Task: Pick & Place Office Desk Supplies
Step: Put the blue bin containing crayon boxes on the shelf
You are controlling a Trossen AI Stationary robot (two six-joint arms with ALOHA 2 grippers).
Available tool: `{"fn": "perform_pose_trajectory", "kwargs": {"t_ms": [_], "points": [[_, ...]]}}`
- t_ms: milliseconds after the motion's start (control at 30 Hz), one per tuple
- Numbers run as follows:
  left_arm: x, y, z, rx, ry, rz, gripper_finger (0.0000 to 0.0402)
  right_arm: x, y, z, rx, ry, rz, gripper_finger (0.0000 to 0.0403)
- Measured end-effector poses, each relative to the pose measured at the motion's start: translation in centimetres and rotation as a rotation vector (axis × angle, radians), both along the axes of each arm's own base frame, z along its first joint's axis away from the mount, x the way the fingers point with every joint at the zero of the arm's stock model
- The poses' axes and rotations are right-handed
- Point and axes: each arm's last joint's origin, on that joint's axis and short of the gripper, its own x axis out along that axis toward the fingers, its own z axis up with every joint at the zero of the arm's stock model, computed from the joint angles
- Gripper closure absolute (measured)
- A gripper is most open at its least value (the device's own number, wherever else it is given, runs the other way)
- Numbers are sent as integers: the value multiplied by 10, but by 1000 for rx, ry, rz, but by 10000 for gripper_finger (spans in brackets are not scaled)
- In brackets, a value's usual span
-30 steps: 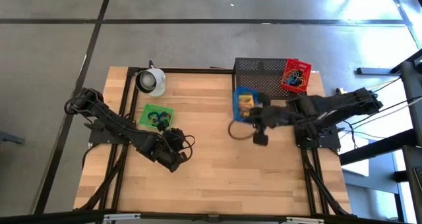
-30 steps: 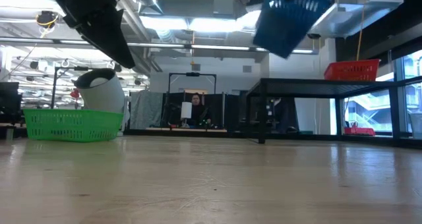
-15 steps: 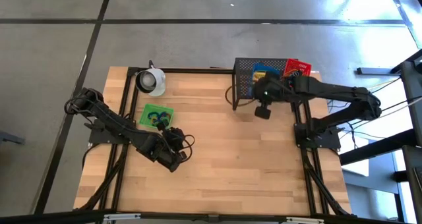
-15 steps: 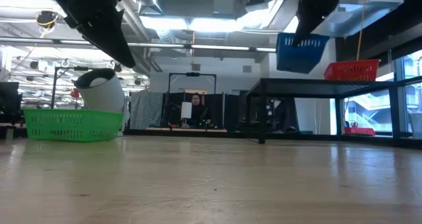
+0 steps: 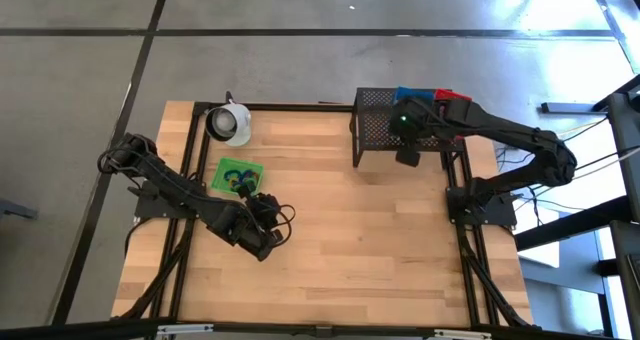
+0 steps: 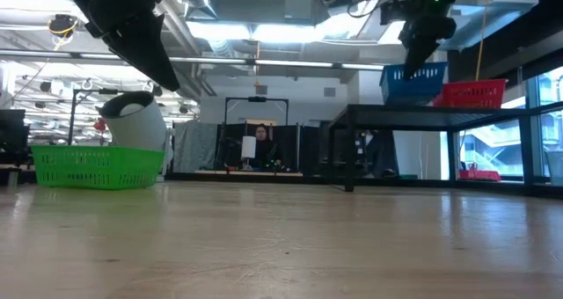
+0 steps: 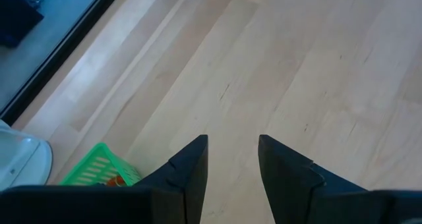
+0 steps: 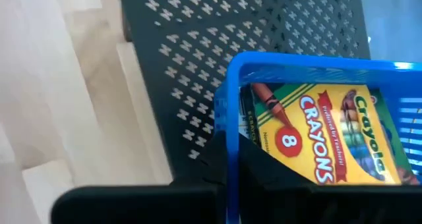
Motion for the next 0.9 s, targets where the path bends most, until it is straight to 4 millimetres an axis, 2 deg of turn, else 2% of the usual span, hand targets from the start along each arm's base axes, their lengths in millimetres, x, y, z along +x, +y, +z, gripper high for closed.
{"fn": "perform_pose_trajectory", "kwargs": {"t_ms": [400, 900], "points": [[0, 0, 0, 7, 8, -11, 274, -9, -19, 0, 6, 23, -30, 392], [0, 0, 0, 14, 4, -10, 274, -12, -18, -2, 46, 36, -28, 391]]}}
